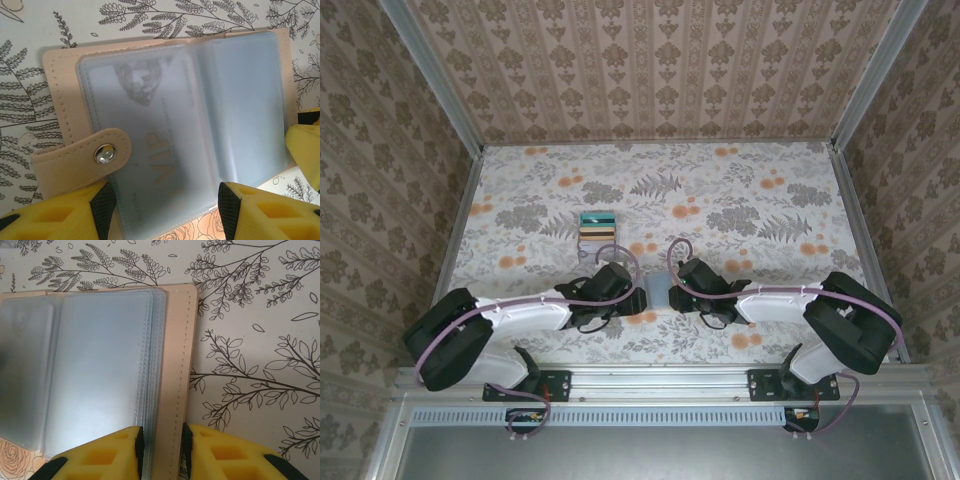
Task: Take the credit cards out of the card holder
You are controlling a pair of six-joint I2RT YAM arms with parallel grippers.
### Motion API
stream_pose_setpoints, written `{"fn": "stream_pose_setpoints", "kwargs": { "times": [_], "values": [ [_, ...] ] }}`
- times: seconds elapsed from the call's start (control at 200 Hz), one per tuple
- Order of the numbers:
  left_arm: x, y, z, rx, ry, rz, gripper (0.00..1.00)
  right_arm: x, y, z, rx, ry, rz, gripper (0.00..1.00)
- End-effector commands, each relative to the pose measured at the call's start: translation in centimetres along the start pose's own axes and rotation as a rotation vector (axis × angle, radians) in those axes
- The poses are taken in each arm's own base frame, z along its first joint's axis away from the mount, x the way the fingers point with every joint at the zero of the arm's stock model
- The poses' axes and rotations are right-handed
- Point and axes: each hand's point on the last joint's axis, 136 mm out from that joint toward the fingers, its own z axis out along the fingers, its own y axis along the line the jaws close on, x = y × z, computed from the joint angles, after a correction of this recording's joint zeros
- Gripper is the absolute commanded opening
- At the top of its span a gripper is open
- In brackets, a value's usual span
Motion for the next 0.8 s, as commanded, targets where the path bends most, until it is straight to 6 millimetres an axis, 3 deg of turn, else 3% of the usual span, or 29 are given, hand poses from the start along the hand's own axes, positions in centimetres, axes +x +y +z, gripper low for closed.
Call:
{"fn": "stream_pose_setpoints", "kwargs": {
  "times": [0.0, 0.14, 0.39, 0.795],
  "values": [
    [0.4, 0.4, 0.3, -0.033, 0.02, -0.004, 0.61, 1.7, 0.2, 0.1, -0.003, 0.071, -0.004, 0.31],
    [0.4, -0.3, 0.5, 0.001, 0.025, -0.001, 0.61, 1.7, 0.4, 0.2, -0.006, 0.074, -0.006, 0.31],
    [-0.4, -3.5, 0.3, 0.165, -0.002, 0.013, 0.64, 1.8, 0.6, 0.3, -0.008, 0.077, -0.012, 0.31],
    [-1.4, -5.3, -0.4, 0.212, -0.029, 0.05, 0.69, 1.7, 0.4, 0.3, 0.002, 0.07, -0.007, 0.31]
  ]
}}
